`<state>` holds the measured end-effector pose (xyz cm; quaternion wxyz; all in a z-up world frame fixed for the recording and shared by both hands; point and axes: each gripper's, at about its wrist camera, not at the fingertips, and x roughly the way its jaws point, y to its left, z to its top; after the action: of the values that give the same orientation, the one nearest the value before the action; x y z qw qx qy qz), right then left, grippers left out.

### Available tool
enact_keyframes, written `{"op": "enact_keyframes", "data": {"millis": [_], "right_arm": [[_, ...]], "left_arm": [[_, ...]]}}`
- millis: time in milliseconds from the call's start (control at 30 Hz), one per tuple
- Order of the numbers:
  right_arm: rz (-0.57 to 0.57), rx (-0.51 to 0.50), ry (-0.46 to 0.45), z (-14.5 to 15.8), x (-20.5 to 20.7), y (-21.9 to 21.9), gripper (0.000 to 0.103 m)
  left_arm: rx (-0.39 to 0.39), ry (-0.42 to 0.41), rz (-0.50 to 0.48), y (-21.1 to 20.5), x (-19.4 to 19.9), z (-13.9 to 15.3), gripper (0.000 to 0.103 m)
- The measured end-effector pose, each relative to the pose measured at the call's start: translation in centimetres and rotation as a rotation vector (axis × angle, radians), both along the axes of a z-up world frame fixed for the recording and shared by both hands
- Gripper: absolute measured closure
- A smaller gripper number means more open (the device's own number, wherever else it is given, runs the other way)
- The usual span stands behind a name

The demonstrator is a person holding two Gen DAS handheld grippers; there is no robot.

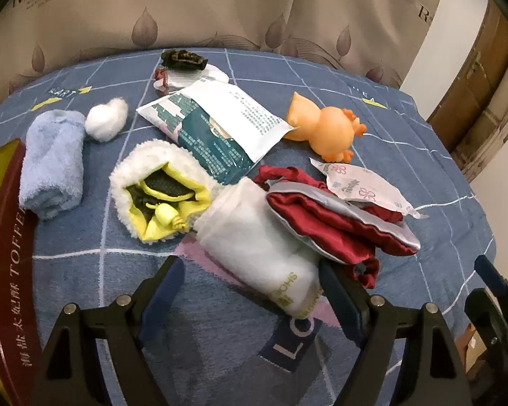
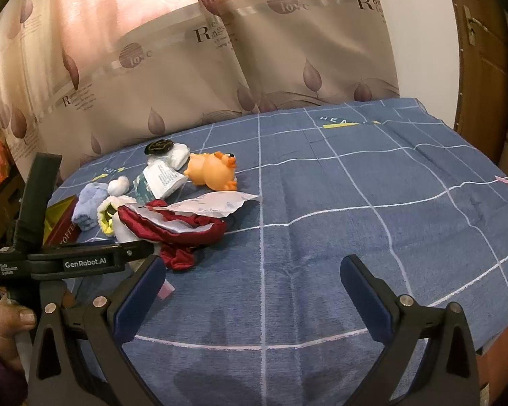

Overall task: Organize soft objects
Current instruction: 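Move the left tool toward the white rolled sock, then close the left tool on the white sock and lift it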

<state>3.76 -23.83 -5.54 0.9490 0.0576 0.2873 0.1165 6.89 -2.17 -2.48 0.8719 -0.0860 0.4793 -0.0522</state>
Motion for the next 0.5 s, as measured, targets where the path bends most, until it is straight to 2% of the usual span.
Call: {"op": "enact_keyframes", "data": {"millis": [200,267,400,500], "right_arm": [[0.005,0.002,0.015,-0.24,0.16,0.05,0.000],[0.004,0.001,0.013,-0.23,0.20,0.03,0.000],[0.002,0.000,0.008,-0.28,0.21,0.04,0.000],[0.004,0.000,0.013,-0.30,0.19,0.02,0.000]], "left_arm": [[-0.001,0.003,-0.004,0.11,0.07,-0.04,0.019],[0.004,0.005,-0.005,0.03,0.04,0.03,0.023],[-0.018,0.001,-0.008,0.10,-0.14,0.16,0.055],[-0.025,-0.003,-0.026,-0.47,-0.42,0.48,0.067]]}}
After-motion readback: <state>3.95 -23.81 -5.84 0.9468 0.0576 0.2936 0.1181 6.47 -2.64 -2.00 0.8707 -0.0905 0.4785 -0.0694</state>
